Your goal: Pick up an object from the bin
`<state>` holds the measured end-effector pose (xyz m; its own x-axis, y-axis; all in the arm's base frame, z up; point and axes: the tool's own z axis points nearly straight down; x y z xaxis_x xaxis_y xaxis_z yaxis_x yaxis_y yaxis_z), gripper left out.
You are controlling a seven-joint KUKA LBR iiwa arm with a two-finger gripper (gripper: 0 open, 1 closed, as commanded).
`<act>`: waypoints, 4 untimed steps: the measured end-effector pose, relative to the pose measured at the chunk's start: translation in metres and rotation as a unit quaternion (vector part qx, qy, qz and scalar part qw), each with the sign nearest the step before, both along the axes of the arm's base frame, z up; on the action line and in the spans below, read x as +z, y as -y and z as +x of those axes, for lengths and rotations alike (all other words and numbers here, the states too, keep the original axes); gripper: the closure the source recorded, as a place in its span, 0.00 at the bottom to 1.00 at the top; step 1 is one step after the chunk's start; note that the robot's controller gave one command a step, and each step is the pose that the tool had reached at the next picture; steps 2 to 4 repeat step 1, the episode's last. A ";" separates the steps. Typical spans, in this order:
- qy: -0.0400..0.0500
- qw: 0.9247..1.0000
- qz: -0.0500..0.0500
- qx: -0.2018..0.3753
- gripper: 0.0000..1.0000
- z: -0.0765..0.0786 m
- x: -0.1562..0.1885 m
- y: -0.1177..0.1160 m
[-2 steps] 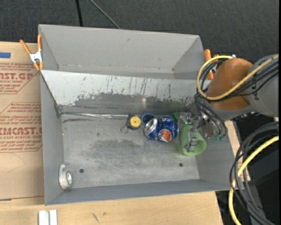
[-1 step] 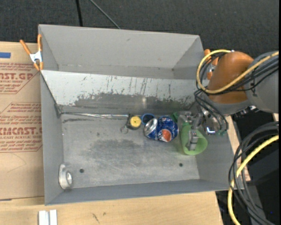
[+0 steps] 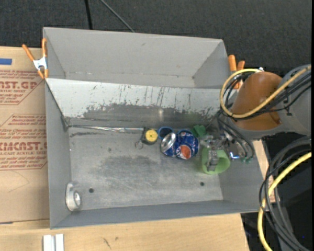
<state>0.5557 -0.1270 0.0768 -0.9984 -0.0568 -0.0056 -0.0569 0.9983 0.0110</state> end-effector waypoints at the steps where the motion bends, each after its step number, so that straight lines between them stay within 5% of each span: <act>1: 0.003 1.000 -0.007 0.017 1.00 0.015 0.142 -0.001; 4: 0.003 1.000 -0.007 0.017 1.00 0.015 0.142 -0.001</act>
Offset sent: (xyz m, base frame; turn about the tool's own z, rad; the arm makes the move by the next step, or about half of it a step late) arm 0.0128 0.0010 0.1370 -0.0346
